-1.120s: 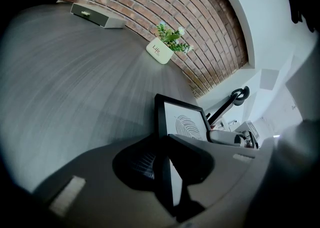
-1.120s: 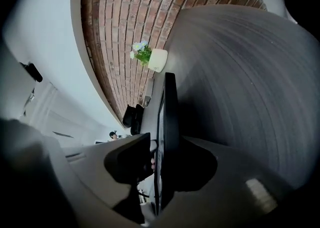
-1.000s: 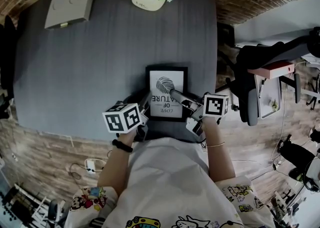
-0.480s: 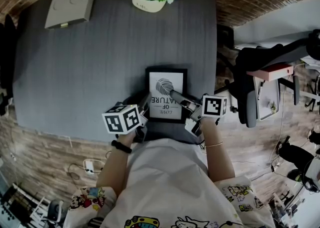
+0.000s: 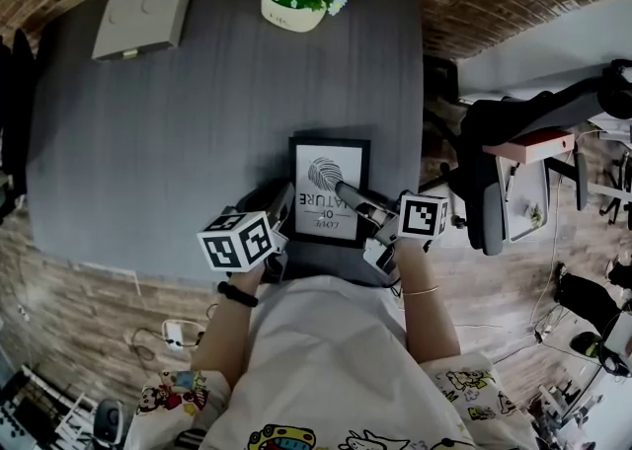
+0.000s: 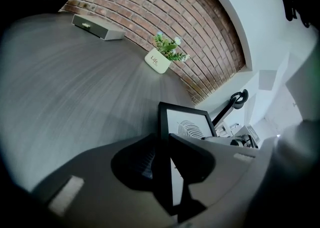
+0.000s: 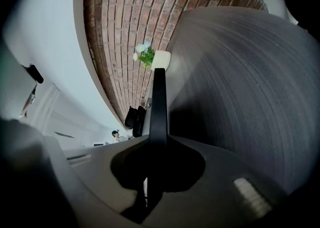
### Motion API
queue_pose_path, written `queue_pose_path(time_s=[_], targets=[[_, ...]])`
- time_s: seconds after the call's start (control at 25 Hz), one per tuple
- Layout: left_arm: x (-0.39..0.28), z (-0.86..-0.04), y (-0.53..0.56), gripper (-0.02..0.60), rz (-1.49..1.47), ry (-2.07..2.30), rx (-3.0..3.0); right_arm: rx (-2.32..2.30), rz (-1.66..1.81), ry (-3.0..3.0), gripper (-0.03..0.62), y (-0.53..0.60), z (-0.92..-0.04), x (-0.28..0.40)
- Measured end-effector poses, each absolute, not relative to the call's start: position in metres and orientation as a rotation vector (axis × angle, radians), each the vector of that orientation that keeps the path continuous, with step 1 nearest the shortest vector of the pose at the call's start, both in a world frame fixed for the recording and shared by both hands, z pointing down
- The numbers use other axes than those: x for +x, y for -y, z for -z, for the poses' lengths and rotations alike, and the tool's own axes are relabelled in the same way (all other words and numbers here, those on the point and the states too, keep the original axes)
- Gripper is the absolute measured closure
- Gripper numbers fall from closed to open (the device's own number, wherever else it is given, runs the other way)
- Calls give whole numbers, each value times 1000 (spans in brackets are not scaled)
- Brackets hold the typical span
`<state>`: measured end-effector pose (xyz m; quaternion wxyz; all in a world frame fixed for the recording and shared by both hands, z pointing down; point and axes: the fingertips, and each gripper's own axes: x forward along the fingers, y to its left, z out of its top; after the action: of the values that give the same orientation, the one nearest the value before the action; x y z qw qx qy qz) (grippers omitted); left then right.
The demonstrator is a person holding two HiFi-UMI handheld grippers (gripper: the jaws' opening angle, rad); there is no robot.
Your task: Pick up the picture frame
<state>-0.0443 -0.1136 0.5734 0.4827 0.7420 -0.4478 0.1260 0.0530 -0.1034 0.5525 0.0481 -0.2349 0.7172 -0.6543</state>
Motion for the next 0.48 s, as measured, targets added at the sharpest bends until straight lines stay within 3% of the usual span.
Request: queue_pose_path(time_s=[0.48], targets=[[-40,-533,111,479,-250,1118,1915,-816,1774,-2377,582,111,-512,73]])
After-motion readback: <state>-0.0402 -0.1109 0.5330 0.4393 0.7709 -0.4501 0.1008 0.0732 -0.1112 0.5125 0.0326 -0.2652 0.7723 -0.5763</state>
